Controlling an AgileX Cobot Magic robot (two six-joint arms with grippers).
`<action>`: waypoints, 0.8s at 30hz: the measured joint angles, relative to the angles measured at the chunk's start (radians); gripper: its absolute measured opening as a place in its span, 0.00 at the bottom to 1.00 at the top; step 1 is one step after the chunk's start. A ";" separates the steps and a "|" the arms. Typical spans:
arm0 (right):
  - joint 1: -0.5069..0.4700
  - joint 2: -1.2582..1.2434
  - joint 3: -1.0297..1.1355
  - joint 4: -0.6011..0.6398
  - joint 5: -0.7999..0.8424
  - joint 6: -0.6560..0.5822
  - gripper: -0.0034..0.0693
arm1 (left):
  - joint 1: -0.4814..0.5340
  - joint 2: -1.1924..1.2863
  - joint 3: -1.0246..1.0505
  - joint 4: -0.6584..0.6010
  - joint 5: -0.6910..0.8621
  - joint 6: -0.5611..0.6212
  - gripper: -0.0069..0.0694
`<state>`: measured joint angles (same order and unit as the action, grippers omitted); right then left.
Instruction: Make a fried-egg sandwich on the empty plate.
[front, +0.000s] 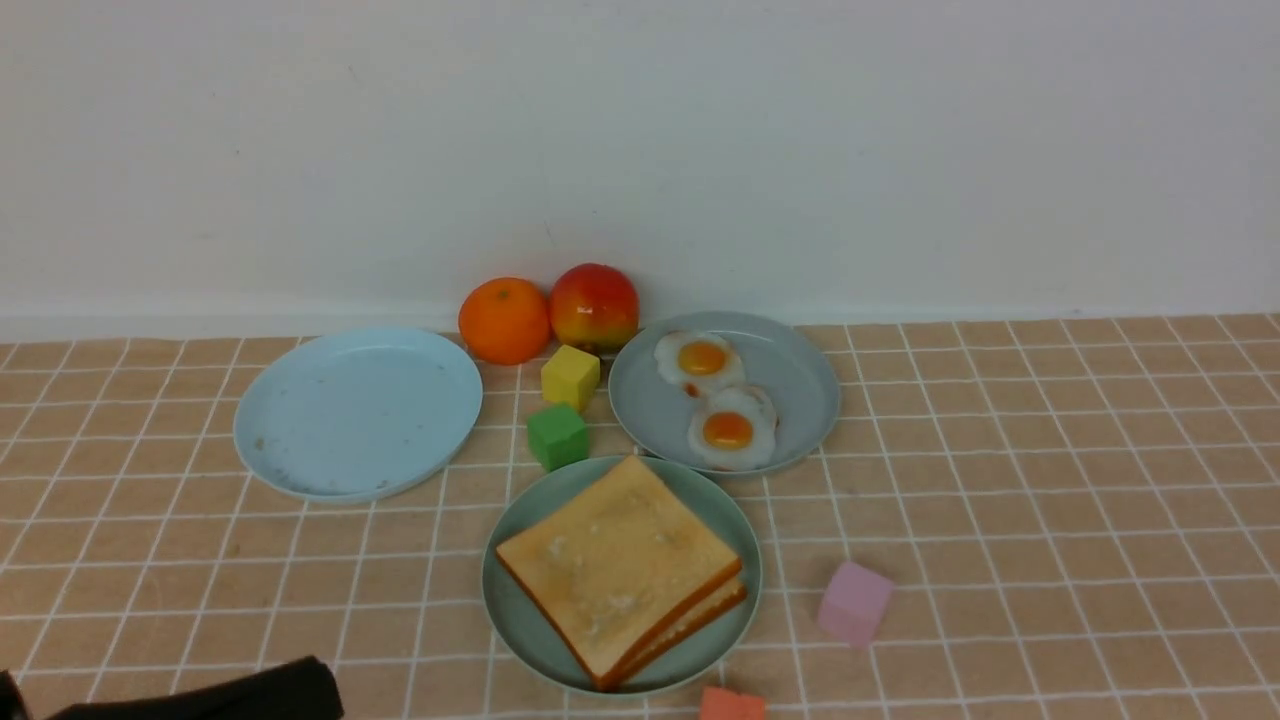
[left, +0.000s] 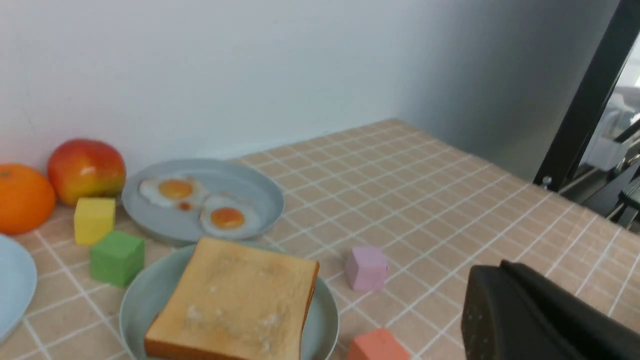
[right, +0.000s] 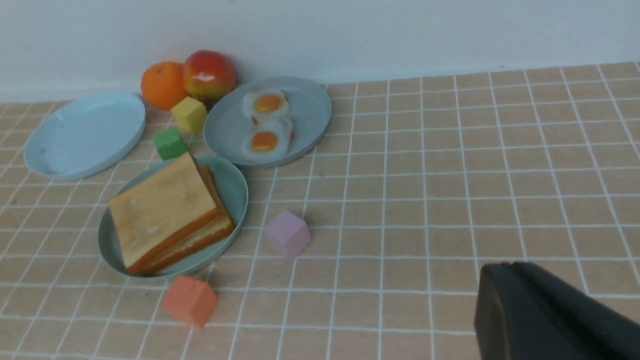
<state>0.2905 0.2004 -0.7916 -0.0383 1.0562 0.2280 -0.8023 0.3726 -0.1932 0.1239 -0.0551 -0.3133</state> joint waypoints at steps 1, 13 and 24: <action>0.000 0.000 0.016 0.001 -0.021 0.004 0.04 | 0.000 0.000 0.000 0.000 0.006 0.000 0.07; 0.000 0.000 0.332 0.005 -0.179 0.008 0.05 | 0.000 0.000 0.007 0.000 0.055 0.000 0.07; -0.139 -0.037 0.495 -0.011 -0.503 -0.055 0.03 | 0.000 0.000 0.007 0.000 0.055 0.000 0.07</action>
<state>0.1514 0.1632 -0.2969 -0.0498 0.5527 0.1726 -0.8023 0.3726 -0.1863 0.1239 0.0000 -0.3133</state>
